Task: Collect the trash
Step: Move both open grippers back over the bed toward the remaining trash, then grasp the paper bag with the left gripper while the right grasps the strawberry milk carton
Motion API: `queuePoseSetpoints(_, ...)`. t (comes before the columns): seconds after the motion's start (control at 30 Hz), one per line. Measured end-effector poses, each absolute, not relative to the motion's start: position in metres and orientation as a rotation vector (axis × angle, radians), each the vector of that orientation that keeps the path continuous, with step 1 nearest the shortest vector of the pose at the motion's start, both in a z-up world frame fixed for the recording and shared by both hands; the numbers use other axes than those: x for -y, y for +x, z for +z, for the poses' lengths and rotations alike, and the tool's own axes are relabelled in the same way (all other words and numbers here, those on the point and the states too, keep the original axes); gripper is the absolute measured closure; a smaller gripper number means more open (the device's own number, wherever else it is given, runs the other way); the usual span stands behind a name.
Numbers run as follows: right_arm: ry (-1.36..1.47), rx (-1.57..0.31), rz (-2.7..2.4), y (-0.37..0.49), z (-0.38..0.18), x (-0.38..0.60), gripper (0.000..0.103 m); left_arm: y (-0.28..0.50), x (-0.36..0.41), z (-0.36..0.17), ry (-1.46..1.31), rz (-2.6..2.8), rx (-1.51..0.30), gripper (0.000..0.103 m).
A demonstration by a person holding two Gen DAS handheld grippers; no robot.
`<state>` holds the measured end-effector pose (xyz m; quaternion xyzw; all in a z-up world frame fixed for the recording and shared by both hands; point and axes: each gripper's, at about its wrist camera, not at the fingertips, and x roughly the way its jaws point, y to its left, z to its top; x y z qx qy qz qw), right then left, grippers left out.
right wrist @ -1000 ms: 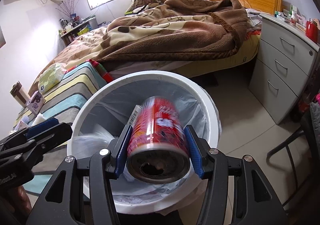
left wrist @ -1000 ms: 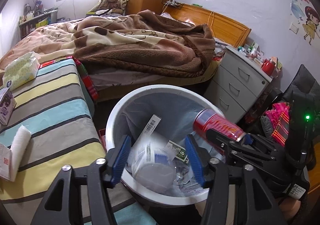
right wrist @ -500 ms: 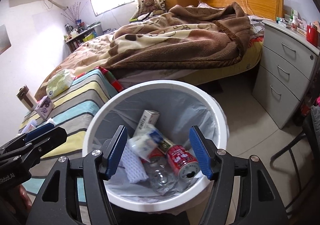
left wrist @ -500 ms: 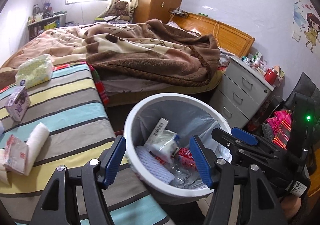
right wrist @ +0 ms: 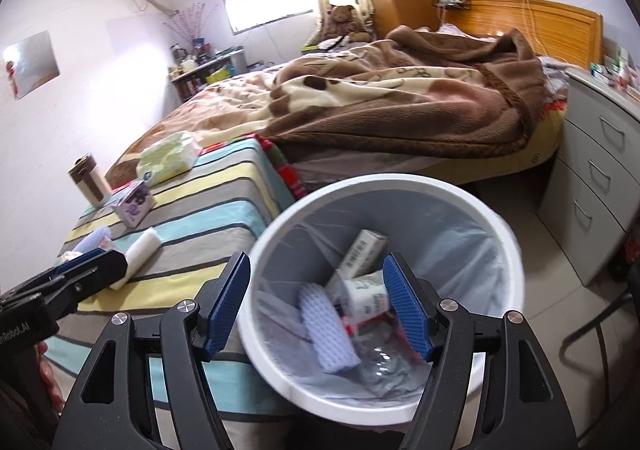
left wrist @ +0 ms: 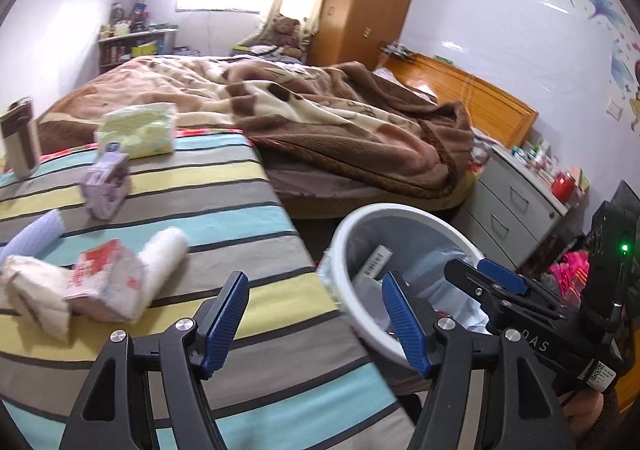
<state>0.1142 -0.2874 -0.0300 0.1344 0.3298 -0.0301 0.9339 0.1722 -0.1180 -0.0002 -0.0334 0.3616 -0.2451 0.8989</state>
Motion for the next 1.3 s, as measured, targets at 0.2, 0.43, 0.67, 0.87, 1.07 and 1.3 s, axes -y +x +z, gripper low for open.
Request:
queuePoseSetpoints(0.2,0.264,-0.681,-0.005,0.122,-0.031,0.266,0.032,0.175,0.074,-0.002,-0.115,-0.418,-0.747,0.034)
queuePoseSetpoints(0.43,0.228,-0.689,0.07,0.13,-0.029,0.237,0.032,0.18,0.019,-0.008,-0.177,-0.314,-0.757,0.034)
queuePoseSetpoints(0.67,0.191,-0.695,0.142,0.138,-0.028,0.208,0.032,0.182,-0.028,-0.021,-0.25,-0.224,-0.784,0.034)
queuePoseSetpoints(0.87,0.141,-0.706,0.21,0.147,-0.028,0.181,0.029,0.183,-0.063,-0.026,-0.282,-0.156,-0.784,0.034)
queuePoseSetpoints(1.07,0.07,-0.7,0.275,0.159,-0.025,0.153,0.028,0.194,-0.095,-0.032,-0.375,-0.143,-0.794,0.03)
queuePoseSetpoints(1.3,0.002,-0.697,0.361,0.17,-0.025,0.128,0.027,0.219,-0.114,-0.043,-0.412,-0.114,-0.838,0.029)
